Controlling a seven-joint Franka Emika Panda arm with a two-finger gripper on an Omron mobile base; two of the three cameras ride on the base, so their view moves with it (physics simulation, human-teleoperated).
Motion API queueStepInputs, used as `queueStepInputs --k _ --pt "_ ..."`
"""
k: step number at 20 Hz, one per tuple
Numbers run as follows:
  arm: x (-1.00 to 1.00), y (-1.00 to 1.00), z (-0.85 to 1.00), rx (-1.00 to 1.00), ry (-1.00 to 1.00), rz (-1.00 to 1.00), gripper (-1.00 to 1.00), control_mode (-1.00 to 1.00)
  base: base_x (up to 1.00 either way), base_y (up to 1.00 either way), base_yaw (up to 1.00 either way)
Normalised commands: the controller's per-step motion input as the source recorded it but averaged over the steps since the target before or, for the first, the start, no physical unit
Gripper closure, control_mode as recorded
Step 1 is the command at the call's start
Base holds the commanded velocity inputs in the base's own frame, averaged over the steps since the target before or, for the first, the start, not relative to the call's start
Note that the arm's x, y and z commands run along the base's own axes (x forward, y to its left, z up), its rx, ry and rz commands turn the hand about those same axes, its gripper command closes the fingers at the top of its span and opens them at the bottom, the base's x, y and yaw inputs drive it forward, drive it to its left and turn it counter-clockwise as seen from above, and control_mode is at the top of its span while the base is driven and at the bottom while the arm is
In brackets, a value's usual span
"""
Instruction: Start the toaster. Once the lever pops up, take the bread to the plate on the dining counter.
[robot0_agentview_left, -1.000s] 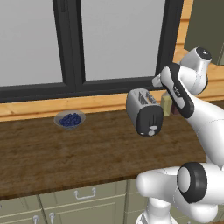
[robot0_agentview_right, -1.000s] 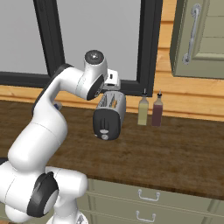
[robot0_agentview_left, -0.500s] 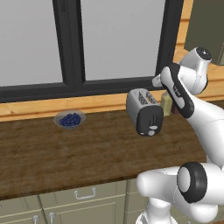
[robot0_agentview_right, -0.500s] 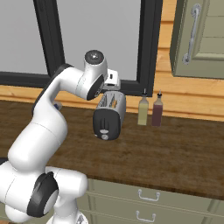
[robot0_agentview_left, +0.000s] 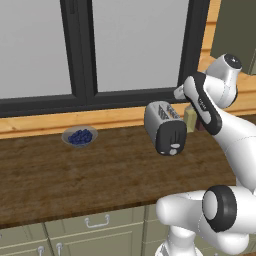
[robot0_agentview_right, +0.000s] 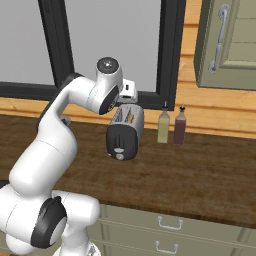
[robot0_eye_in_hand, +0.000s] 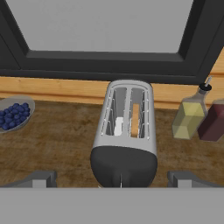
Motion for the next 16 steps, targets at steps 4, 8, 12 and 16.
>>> queueStepInputs --k 4,8,12,16 --pt "0.00 0.00 0.00 0.00 0.00 0.00 -1.00 -1.00 0.00 0.00 0.00" --pt "0.00 0.00 0.00 0.00 0.00 0.00 -1.00 -1.00 0.00 0.00 0.00" --pt "0.00 0.00 0.00 0.00 0.00 0.00 -1.00 -1.00 0.00 0.00 0.00" --pt "0.00 0.00 0.00 0.00 0.00 0.00 -1.00 -1.00 0.00 0.00 0.00"
